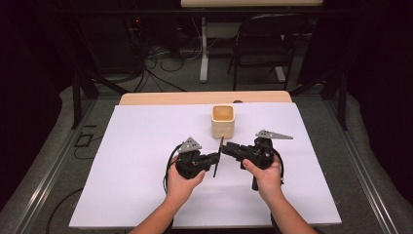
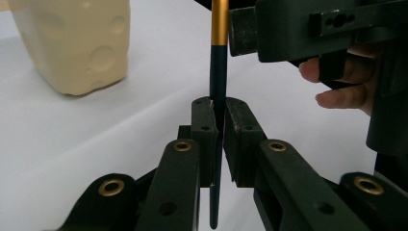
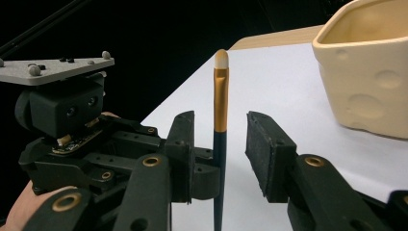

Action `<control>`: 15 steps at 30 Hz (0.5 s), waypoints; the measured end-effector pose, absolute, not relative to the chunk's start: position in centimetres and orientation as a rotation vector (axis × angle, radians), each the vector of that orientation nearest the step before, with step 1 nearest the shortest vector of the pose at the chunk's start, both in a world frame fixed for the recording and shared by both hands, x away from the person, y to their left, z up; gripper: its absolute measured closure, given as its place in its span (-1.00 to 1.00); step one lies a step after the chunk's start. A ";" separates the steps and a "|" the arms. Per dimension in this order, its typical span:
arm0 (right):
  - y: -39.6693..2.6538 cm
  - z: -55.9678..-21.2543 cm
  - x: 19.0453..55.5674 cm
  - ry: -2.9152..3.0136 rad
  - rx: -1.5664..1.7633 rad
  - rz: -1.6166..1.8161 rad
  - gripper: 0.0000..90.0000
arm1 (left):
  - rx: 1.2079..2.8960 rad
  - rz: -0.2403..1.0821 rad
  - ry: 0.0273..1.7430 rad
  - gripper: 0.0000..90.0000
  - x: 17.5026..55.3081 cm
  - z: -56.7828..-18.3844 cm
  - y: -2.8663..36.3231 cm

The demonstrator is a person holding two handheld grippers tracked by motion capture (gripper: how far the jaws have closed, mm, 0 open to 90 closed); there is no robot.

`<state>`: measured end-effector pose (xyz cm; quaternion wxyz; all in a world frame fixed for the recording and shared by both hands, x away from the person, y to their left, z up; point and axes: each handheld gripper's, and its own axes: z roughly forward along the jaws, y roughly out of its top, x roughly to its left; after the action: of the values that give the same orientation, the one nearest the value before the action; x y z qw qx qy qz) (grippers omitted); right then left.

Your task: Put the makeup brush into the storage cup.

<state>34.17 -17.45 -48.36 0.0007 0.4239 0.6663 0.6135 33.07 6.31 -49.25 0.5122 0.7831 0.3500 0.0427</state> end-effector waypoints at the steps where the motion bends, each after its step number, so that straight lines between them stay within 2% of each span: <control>1: -17.4 -48.4 34.2 2.092 1.330 1.928 0.41 | 1.883 0.100 0.841 0.85 33.0 -49.3 6.2; 15: -17.4 -48.6 34.2 2.088 1.342 1.932 0.47 | 1.893 0.082 0.824 0.85 32.7 -49.4 5.7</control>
<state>34.23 -17.40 -48.56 -0.0020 0.4267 0.6638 0.6142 32.70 5.68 -49.35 0.5121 0.7869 0.3426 0.0341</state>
